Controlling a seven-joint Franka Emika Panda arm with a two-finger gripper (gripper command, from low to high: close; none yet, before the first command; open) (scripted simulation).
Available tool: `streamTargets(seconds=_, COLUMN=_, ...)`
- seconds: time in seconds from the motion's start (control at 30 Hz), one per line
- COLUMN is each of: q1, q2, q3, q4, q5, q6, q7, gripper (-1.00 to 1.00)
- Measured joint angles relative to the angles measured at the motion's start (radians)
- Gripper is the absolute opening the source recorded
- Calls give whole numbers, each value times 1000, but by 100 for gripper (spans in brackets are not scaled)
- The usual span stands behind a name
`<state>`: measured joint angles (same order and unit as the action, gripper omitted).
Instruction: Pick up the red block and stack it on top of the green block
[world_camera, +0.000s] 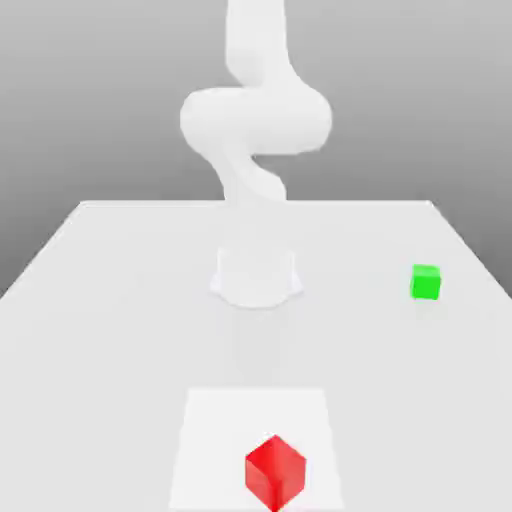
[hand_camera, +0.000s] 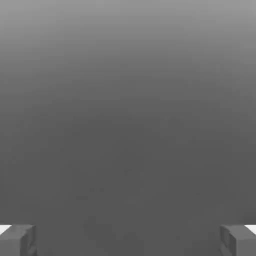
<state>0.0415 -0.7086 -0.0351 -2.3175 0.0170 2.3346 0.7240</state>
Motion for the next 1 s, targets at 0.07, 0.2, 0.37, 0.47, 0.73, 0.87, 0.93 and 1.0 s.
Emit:
streamTargets(seconds=0.07, q1=32, q2=77, q3=-27, q4=-15, q5=17, q6=29, q7=-66, gripper=0)
streamTargets(seconds=0.2, q1=88, q2=225, q3=-74, q4=-43, q5=51, q6=85, q7=-194, gripper=0)
streamTargets(seconds=0.37, q1=142, q2=407, q3=-114, q4=-77, q5=95, q6=153, q7=-352, gripper=0)
streamTargets(seconds=0.47, q1=163, q2=517, q3=-126, q4=-98, q5=117, q6=194, q7=-444, gripper=0)
streamTargets(seconds=0.73, q1=183, q2=799, q3=-128, q4=-155, q5=107, q6=308, q7=-641, gripper=0)
streamTargets(seconds=0.87, q1=178, q2=934, q3=-123, q4=-171, q5=77, q6=384, q7=-694, gripper=0)
streamTargets(seconds=0.93, q1=165, q2=1006, q3=-105, q4=-162, q5=97, q6=441, q7=-715, gripper=0)
streamTargets(seconds=1.0, q1=146, q2=1074, q3=-82, q4=-152, q5=119, q6=497, q7=-733, gripper=-100)
